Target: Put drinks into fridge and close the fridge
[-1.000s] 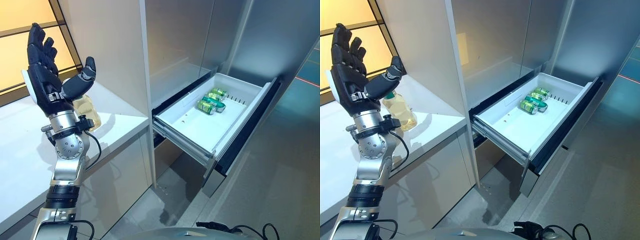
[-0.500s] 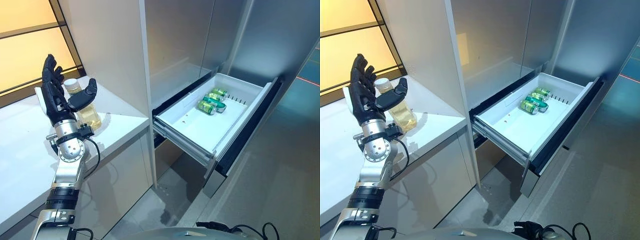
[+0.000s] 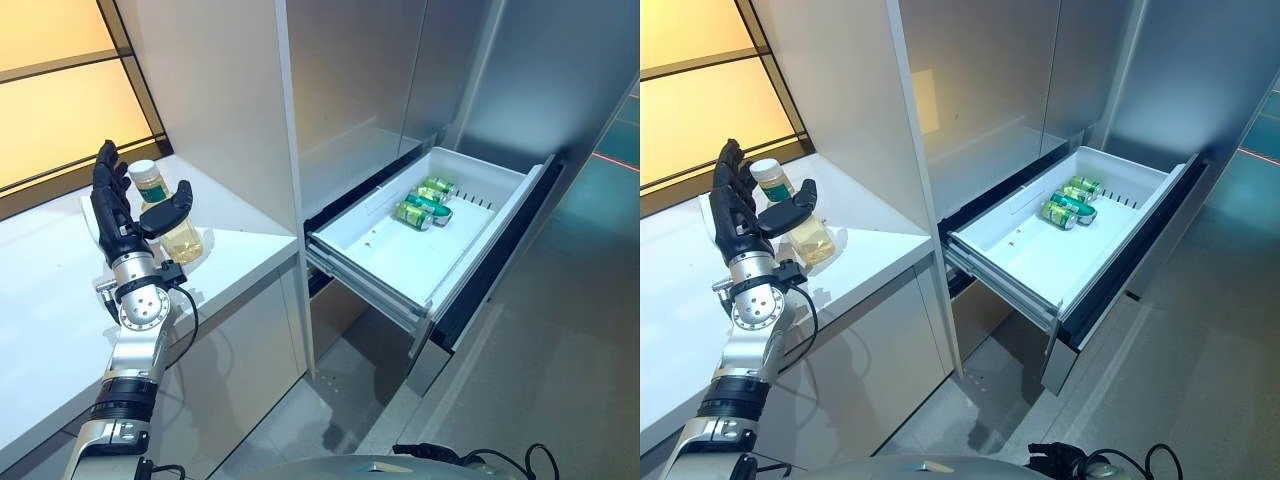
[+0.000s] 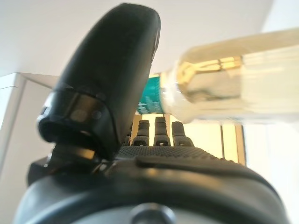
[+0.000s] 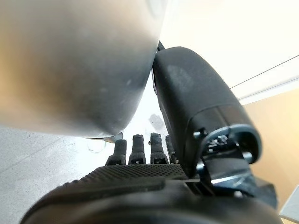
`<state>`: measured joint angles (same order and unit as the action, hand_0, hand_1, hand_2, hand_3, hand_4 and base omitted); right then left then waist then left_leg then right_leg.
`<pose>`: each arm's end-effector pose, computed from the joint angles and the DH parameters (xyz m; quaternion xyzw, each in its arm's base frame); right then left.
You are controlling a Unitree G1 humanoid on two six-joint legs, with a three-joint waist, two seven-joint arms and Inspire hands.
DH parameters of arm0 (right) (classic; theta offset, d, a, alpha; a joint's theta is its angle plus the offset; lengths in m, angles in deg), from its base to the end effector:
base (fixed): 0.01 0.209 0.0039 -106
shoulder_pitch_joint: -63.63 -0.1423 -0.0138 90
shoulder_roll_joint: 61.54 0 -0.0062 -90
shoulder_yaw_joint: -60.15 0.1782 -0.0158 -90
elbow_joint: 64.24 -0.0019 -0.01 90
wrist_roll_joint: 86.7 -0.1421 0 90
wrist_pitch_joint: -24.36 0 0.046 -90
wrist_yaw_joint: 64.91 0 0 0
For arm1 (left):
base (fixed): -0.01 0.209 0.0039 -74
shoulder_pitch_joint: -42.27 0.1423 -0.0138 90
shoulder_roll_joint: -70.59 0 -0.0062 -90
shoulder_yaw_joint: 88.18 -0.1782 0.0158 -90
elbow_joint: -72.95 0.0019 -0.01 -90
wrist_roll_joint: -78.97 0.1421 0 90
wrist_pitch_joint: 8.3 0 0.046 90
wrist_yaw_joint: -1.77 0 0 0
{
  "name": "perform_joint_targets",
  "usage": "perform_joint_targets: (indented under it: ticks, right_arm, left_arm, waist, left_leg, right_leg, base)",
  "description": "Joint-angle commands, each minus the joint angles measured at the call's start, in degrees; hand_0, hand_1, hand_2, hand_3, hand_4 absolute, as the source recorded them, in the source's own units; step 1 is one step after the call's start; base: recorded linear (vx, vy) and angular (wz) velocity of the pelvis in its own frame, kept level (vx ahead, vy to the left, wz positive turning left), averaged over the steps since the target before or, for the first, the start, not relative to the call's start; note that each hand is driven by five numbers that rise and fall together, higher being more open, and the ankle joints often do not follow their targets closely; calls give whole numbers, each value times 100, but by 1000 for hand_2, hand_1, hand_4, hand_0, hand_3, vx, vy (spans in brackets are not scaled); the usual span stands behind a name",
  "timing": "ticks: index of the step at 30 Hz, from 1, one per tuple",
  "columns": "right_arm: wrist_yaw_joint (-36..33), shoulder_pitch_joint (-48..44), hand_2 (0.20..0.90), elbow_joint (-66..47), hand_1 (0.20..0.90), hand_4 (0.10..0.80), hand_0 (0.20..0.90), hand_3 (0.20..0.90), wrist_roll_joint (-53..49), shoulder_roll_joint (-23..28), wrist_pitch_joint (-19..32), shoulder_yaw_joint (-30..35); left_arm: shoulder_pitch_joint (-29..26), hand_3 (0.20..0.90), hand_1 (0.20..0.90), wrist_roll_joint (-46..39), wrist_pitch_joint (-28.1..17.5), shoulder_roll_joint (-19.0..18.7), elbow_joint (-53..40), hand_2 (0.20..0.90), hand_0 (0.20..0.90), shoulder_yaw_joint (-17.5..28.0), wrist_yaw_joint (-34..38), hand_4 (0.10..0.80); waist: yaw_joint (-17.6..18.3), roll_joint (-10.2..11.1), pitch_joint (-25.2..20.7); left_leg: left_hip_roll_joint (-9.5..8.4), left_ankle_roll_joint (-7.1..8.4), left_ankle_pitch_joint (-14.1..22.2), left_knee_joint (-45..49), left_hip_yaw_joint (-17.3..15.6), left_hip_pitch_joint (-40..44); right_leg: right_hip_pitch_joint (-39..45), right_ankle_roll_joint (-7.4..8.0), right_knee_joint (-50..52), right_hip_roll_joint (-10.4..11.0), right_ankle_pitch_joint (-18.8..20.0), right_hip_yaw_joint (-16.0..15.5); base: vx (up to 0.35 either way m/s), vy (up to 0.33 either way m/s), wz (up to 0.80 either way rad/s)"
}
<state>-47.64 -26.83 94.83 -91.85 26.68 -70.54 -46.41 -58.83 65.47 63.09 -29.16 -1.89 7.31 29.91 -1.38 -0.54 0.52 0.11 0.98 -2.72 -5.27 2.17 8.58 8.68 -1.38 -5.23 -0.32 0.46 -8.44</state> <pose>0.0744 -0.2167 -0.1152 -0.0551 0.6190 0.1341 0.7719 0.2390 0.2530 0.0877 0.0649 -0.1681 0.2925 0.9391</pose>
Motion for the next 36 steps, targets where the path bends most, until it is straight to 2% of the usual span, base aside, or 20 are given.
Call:
perform_joint_targets:
  ticks: [1,12,36]
  right_arm:
    - [182,160,900,232,900,800,900,900,321,8,24,-288]
    - [197,159,900,230,900,800,900,900,366,14,32,-320]
    - [181,164,900,233,900,800,900,900,338,21,17,-390]
  left_arm:
    - [-335,900,900,56,-455,-407,-161,900,900,160,-37,800]
    - [-466,900,900,-197,-679,-278,347,900,900,-29,-257,800]
    - [-736,900,900,-204,-714,-341,764,900,900,-200,-218,800]
  waist:
    - [69,114,-171]
    - [125,96,-179]
    - [199,82,-182]
  left_leg:
    - [-216,-172,246,27,-347,-108]
    - [-226,-188,261,27,-378,-74]
    - [-228,-199,275,27,-436,-46]
  right_leg:
    - [-40,305,167,144,20,103]
    - [-38,315,205,152,-2,128]
    - [-33,331,199,150,11,166]
  base:
    - [0,0,0]
    - [1,0,0]
    - [0,0,0]
